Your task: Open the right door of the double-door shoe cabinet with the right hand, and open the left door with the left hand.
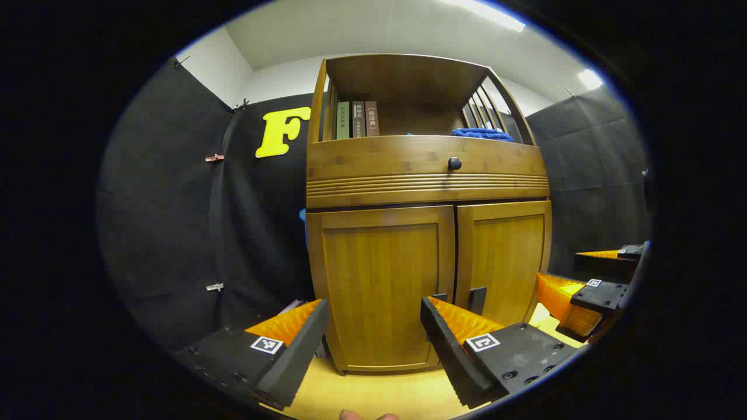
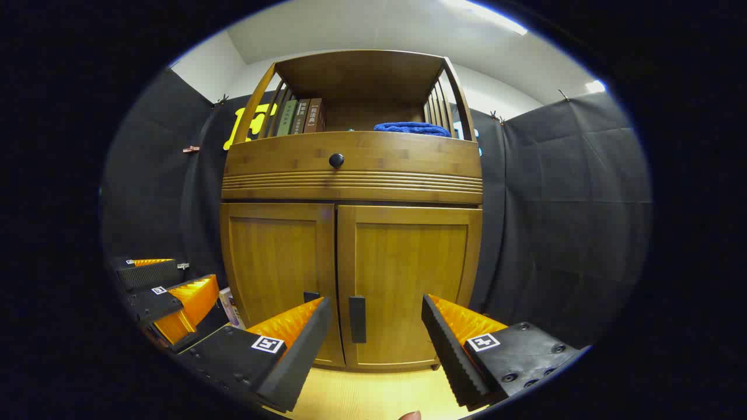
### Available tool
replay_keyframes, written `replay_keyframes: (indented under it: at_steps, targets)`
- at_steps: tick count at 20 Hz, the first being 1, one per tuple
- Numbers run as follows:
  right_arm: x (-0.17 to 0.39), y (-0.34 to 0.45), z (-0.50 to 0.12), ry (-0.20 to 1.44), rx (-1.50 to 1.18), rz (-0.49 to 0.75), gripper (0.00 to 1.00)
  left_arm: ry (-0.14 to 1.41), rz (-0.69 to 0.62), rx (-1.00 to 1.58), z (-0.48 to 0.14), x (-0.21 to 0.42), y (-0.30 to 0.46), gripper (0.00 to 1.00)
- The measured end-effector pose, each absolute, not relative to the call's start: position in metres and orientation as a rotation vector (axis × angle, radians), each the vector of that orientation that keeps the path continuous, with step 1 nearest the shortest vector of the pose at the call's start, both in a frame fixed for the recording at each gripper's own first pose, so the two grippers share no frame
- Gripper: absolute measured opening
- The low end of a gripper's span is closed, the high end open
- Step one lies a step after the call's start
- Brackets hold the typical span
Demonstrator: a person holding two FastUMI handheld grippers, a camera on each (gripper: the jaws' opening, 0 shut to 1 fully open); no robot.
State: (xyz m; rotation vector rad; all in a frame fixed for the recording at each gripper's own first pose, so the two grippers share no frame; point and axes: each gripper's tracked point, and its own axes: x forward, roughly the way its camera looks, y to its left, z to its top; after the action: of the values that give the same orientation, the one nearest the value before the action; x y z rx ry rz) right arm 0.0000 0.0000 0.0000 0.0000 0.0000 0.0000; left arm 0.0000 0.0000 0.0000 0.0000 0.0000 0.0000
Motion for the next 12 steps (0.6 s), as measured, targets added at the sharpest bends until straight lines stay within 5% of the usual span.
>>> replay_keyframes:
  at_steps: [12]
  targets:
    - [0.0,0.009,-0.002,0.007,-0.003,-0.008,0.98,0.008,-0.006,-0.012,-0.005,0.01,0.014,0.99]
